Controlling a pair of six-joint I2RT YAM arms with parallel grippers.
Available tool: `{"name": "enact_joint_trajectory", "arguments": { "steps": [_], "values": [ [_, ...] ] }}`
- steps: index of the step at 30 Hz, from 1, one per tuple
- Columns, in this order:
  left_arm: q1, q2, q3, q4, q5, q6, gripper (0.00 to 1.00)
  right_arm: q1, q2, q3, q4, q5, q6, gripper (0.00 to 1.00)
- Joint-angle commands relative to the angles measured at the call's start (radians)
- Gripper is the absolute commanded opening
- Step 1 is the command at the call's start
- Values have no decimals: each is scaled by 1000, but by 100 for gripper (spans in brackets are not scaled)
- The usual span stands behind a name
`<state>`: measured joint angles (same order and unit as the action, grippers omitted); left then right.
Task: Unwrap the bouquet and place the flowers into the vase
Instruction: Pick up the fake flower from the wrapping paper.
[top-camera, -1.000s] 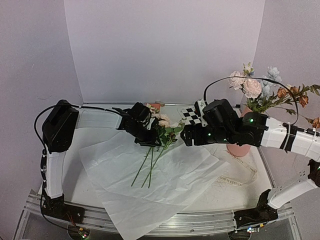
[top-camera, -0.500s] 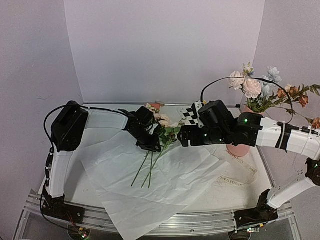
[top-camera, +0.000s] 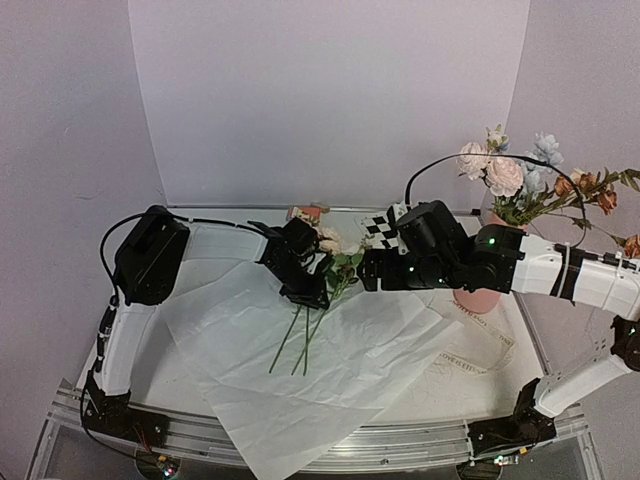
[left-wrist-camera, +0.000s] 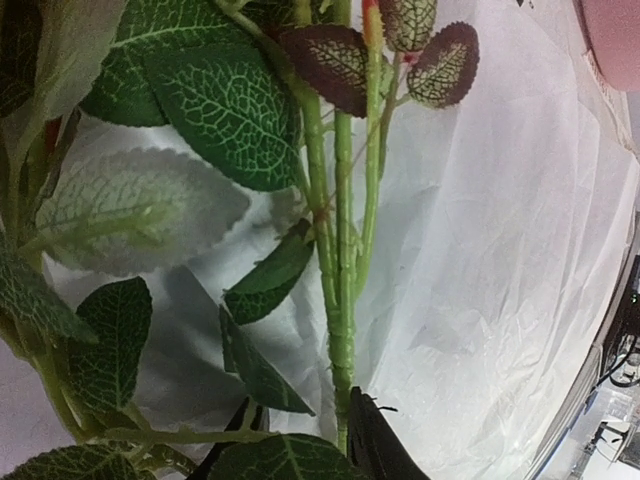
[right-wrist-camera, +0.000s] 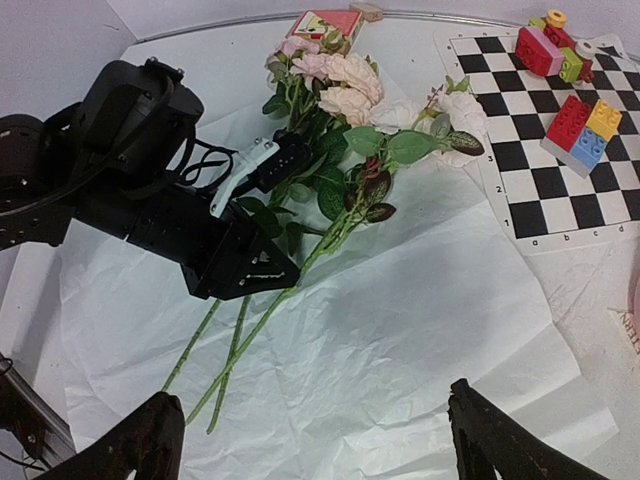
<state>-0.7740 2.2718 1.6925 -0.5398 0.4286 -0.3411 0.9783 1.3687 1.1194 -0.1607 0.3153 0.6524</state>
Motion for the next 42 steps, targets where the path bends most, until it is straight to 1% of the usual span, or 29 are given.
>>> {"name": "enact_joint_trajectory", "arguments": {
  "steps": [1, 4, 7, 10, 18, 20, 23, 25, 27, 32, 37, 39, 42],
  "values": [
    [-36, 56, 85, -70, -91, -8, 26, 3, 5, 37, -27, 34, 14, 92],
    [-53, 53, 108, -106, -182, -2, 29, 2, 1, 31, -28, 36, 24, 92],
    [-67, 24, 115, -124, -266, -7, 39, 2, -2, 23, -30, 34, 35, 92],
    [-69, 5, 126, -124, -274, -35, 43, 3, -5, 16, -30, 31, 40, 92],
    [-83, 31, 214, -124, -294, -86, 46, 3, -33, -16, -30, 24, 19, 92],
    [-88, 33, 217, -124, -300, -99, 48, 3, -38, -17, -30, 28, -2, 92],
    [-101, 28, 211, -128, -304, -107, 53, 3, -36, -11, -35, 36, -39, 93],
    [-110, 17, 202, -133, -304, -126, 55, 2, -34, 6, -53, 31, -60, 93],
    [-121, 10, 187, -136, -307, -148, 53, 2, -38, 24, -81, 29, -85, 93],
    [-139, 41, 181, -159, -344, -187, 38, 3, -90, 11, -126, 66, -110, 94],
    [-140, 86, 215, -225, -383, -196, 28, 3, -185, -35, -144, 97, -105, 95],
    [-145, 85, 209, -238, -392, -206, 26, 3, -220, -52, -148, 101, -101, 95],
    [-153, 74, 196, -259, -413, -218, 28, 2, -267, -77, -150, 109, -93, 95]
  ]
}}
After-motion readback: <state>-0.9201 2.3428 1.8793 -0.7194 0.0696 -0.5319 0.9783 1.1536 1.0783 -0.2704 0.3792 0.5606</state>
